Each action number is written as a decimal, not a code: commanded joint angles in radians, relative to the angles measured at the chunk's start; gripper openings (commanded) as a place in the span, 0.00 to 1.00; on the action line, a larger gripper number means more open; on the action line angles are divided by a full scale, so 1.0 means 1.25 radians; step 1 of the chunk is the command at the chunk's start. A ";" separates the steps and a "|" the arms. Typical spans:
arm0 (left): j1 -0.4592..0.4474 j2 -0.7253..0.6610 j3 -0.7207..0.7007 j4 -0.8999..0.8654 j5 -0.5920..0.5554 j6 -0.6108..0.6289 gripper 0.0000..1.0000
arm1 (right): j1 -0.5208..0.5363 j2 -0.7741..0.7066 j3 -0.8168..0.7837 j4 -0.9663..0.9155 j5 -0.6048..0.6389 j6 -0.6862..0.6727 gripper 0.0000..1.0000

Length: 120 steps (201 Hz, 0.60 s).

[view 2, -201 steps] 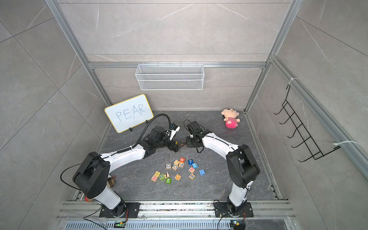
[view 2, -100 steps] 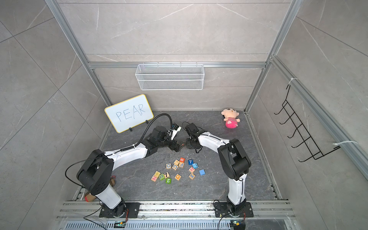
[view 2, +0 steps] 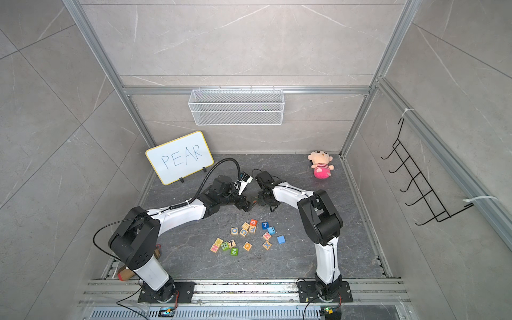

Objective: Spell the uppercase word “pear” with letter blocks
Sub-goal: Place the letter block at the center of the board.

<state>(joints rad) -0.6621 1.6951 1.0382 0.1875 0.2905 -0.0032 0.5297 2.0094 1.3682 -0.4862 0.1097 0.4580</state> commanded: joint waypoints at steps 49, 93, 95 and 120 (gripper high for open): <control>0.002 -0.045 -0.015 0.033 0.009 -0.003 1.00 | -0.004 0.048 0.039 -0.003 0.019 0.016 0.31; 0.002 -0.045 -0.018 0.034 0.009 -0.004 1.00 | -0.006 0.048 0.032 0.009 0.014 0.020 0.32; 0.002 -0.045 -0.018 0.034 0.009 -0.004 1.00 | -0.005 0.048 0.033 0.010 0.014 0.020 0.33; 0.002 -0.050 -0.015 0.023 0.009 -0.004 1.00 | -0.005 0.048 0.034 0.014 0.011 0.019 0.35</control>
<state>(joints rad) -0.6621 1.6833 1.0214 0.1883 0.2901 -0.0036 0.5285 2.0403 1.3945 -0.4751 0.1162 0.4660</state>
